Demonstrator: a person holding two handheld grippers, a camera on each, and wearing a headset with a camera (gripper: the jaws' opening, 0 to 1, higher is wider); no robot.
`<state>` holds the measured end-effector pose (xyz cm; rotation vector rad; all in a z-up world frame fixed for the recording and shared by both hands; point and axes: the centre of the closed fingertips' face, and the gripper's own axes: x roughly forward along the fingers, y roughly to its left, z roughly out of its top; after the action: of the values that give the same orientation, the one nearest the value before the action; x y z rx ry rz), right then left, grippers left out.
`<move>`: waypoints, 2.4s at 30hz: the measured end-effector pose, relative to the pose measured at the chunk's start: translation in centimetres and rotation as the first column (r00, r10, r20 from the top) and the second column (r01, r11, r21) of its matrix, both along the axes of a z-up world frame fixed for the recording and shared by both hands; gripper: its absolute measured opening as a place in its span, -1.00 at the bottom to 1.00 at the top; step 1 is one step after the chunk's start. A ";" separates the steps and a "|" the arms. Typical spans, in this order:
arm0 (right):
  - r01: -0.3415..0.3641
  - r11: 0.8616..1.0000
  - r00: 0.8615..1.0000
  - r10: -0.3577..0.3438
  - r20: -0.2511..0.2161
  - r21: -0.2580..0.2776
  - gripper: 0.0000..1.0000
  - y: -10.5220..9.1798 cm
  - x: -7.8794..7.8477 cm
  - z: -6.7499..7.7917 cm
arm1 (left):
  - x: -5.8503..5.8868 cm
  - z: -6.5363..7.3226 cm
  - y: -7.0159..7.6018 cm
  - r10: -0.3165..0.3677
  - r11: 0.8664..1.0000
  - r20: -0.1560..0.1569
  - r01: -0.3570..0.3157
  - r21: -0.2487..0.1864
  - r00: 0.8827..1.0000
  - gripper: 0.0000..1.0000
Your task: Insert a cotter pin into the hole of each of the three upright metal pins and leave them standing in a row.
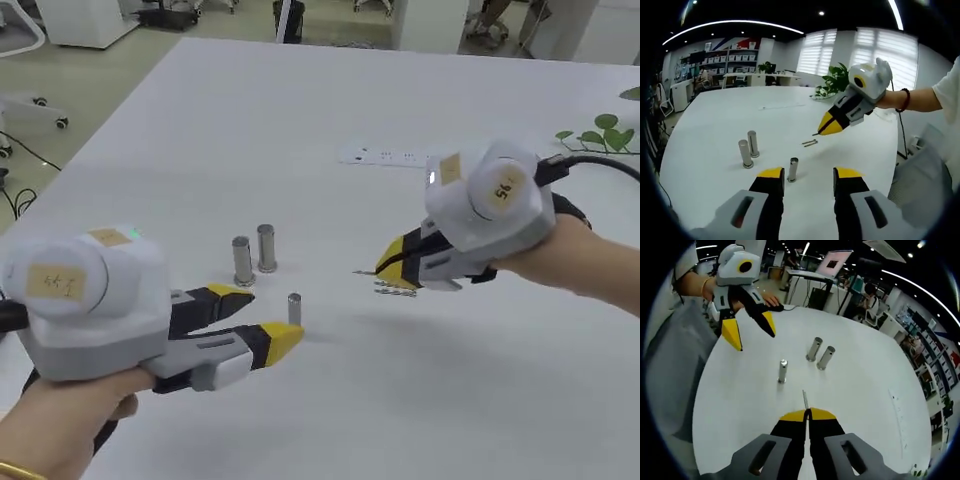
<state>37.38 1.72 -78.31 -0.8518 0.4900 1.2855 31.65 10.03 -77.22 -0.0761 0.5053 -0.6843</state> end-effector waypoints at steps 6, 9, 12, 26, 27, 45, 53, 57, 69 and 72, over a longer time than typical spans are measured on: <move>-0.058 0.998 0.998 0.057 0.026 0.032 -0.97 1.0 -1.8 1.1 | -0.3 0.2 -1.0 -0.018 0.998 -0.033 0.016 -0.056 0.999 -0.36; -0.072 0.996 0.997 0.071 0.021 0.051 -0.97 1.5 -2.9 1.5 | -0.4 0.3 -1.5 -0.023 0.995 -0.058 0.017 -0.094 0.998 -0.40; -0.084 0.995 0.996 0.083 0.022 0.063 -0.97 1.7 -3.6 1.7 | -0.5 0.3 -1.8 -0.027 0.991 -0.091 0.014 -0.130 0.995 -0.45; -0.109 0.990 0.993 0.105 0.050 0.089 -0.96 2.1 -5.8 2.3 | -1.1 1.1 -4.0 -0.068 0.956 -0.174 0.014 -0.293 0.982 -0.63; -0.110 0.990 0.993 0.105 0.053 0.094 -0.96 2.1 -5.9 2.4 | -1.1 1.1 -4.1 -0.071 0.954 -0.180 0.014 -0.301 0.981 -0.64; -0.145 0.985 0.988 0.139 0.068 0.090 -0.96 2.5 -7.1 2.4 | -1.2 1.5 -5.2 -0.085 0.906 -0.237 -0.024 -0.423 0.968 -0.82; -0.152 0.984 0.987 0.147 0.060 0.095 -0.96 2.8 -7.5 2.2 | -1.5 1.2 -5.3 -0.092 0.892 -0.264 -0.038 -0.450 0.960 -0.94; -0.164 0.983 0.985 0.159 0.067 0.082 -0.96 2.9 -7.5 2.0 | -1.4 1.2 -5.4 -0.089 0.890 -0.266 -0.043 -0.453 0.960 -0.98; -0.166 0.982 0.985 0.161 0.060 0.088 -0.96 3.0 -7.7 1.9 | -1.6 1.1 -5.4 -0.106 0.912 -0.209 0.011 -0.411 0.972 -0.99; -0.166 0.982 0.985 0.162 0.055 0.086 -0.95 3.0 -7.8 1.7 | -1.6 1.1 -5.5 -0.115 0.921 -0.180 0.037 -0.388 0.977 -1.00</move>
<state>29.58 4.73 -76.59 -0.8583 0.3257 1.4241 30.06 4.55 -76.10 -0.5009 0.5633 -0.8511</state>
